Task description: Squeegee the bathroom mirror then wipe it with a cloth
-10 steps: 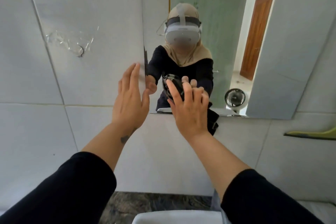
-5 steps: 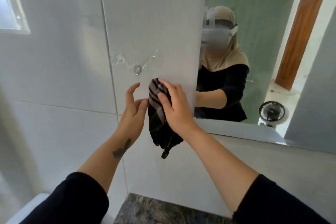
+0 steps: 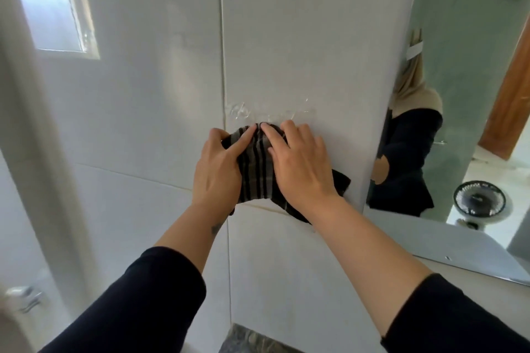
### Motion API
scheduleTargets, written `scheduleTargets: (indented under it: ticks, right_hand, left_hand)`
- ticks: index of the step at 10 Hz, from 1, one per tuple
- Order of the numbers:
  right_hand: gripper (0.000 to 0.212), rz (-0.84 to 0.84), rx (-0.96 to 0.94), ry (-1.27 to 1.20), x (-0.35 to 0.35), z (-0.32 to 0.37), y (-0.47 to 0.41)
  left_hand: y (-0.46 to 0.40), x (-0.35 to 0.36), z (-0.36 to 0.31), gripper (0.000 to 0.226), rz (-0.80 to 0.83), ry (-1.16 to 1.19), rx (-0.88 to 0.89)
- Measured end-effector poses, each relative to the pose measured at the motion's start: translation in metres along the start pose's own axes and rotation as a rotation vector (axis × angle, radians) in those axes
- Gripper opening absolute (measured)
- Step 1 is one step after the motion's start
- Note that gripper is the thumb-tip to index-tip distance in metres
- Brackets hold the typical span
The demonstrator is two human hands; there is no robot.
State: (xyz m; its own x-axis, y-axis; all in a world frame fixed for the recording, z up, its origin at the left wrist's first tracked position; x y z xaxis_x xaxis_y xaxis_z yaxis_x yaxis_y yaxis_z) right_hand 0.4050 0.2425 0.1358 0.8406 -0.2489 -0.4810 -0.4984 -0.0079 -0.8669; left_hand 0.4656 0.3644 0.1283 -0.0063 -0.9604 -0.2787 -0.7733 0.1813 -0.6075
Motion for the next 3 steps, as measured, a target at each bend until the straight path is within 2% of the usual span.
scheduleTargets:
  ticks: [1, 2, 3]
  right_hand:
    - [0.040, 0.013, 0.099, 0.005, 0.006, 0.006, 0.013]
    - [0.044, 0.078, 0.256, -0.090, -0.002, 0.020, 0.021]
    - [0.047, 0.268, 0.516, -0.388, -0.008, 0.022, 0.027]
  left_hand:
    - [0.008, 0.008, 0.013, 0.027, 0.058, -0.137, 0.057]
    - [0.020, 0.016, 0.023, 0.049, 0.141, -0.238, 0.159]
    - [0.032, 0.021, 0.021, 0.053, 0.195, -0.129, 0.045]
Point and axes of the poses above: each hand's wrist, its own y-axis away from the middle knuckle, its own x-axis out of the palm, z = x × y, the point moved 2 cm from there along -y, towards the middle knuckle, and after that the axes turned 1 degree about -z, right-handed, at the moved point
